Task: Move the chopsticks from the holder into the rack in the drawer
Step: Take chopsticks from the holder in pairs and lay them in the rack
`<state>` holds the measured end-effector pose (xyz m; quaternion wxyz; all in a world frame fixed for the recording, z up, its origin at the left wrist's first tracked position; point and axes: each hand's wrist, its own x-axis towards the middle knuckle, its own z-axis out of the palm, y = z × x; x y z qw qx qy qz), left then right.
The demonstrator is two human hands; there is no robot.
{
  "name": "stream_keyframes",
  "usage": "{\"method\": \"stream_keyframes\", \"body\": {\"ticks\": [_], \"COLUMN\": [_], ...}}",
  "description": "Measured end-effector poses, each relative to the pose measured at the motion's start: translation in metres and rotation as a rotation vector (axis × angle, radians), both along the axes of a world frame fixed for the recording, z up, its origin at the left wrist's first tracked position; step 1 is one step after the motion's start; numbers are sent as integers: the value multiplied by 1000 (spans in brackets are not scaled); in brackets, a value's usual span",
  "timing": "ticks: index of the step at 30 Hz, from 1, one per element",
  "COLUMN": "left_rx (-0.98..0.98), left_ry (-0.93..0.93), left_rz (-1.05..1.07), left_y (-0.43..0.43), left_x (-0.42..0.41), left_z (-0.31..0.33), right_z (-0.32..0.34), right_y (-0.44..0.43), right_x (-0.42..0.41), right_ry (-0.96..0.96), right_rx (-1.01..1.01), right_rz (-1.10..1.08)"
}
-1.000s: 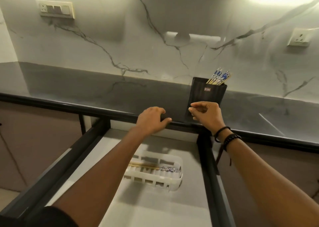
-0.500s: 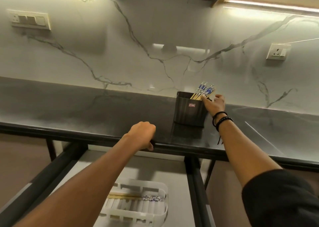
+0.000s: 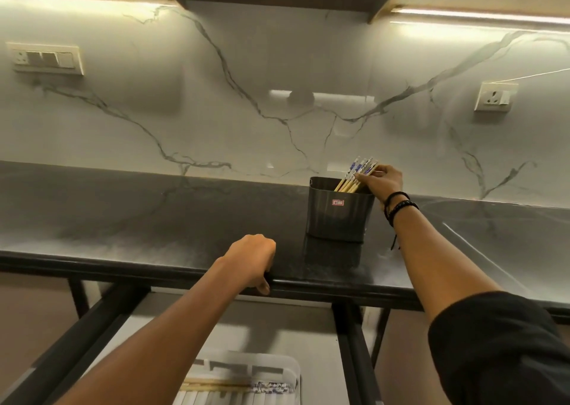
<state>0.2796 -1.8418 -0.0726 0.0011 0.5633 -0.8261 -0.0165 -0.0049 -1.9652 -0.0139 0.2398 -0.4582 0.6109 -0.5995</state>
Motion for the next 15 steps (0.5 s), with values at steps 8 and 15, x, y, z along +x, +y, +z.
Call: {"method": "stream_keyframes", "body": {"ticks": [8,15], "left_rx": [-6,-33], "left_ry": [37,34], "left_rz": [18,18], "left_y": [2,2], "left_x": [0,2], "left_z": [-2,-4], "right_z": [15,22], "right_y": [5,24], "right_x": [9,12], "right_ry": [148,249], "right_rx": [-34,6], "right_rz": [-13,-8]}}
